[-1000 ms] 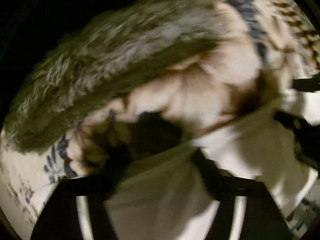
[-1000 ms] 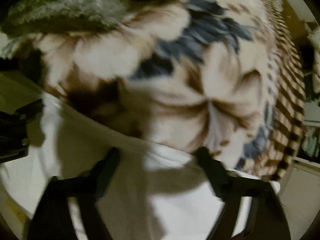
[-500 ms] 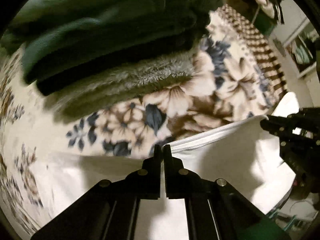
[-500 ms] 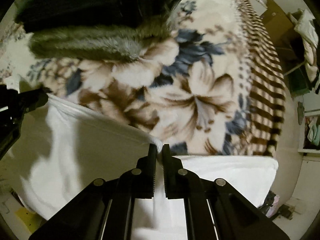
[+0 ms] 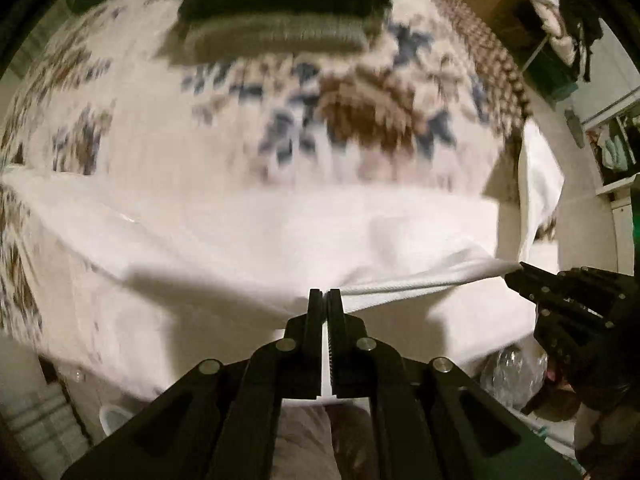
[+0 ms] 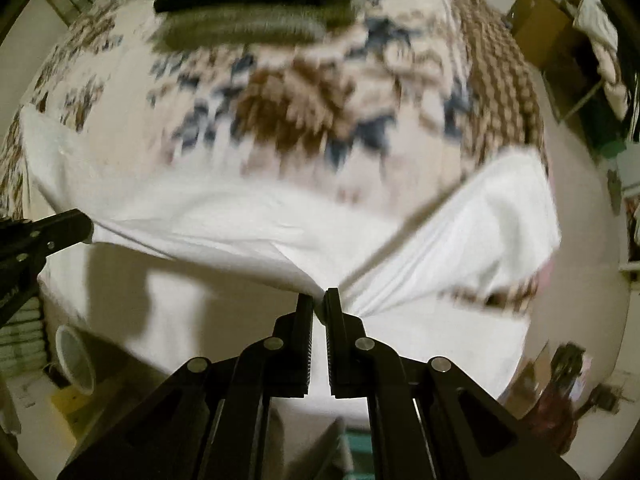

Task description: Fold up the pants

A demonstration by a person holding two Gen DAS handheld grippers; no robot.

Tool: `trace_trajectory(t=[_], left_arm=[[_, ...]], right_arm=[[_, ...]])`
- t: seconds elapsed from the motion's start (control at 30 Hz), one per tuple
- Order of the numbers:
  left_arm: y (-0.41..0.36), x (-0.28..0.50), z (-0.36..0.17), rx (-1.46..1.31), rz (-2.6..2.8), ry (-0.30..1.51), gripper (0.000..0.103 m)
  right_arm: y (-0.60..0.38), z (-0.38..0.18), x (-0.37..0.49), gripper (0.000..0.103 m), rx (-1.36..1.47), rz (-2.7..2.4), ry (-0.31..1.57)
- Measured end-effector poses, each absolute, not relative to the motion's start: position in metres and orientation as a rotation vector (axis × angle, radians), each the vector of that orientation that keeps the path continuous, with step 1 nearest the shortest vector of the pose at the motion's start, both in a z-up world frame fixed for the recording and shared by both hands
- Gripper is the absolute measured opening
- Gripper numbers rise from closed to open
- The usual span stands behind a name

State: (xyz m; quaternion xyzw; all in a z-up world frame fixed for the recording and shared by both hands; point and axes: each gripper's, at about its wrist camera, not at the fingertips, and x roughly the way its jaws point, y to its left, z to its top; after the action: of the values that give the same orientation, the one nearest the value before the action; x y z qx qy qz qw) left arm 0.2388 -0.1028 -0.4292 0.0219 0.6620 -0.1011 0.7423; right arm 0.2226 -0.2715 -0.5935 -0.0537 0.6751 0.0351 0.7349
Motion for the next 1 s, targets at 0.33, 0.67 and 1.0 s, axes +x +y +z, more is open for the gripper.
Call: trace_trajectory(t=[0.33,0.67,1.0], left_arm=[[-0.100,0.185,-0.512,0.095,-0.111,1.619,0.002],[-0.106,0.221,-0.455,-0.017,-0.111,1.434,0.075],[-0.170,0.303,-0.499,0.172,-0.084,1.321,0.077]], right_arm=[[-0.268,-0.674,0.163,0.007,-0.174,0.099,1.643],[-0.348,-0.626,0.168,0.082,0.157,-0.079,1.580],[-0.441,-0.648,0.297,0.082,0.284,-0.416,1.443]])
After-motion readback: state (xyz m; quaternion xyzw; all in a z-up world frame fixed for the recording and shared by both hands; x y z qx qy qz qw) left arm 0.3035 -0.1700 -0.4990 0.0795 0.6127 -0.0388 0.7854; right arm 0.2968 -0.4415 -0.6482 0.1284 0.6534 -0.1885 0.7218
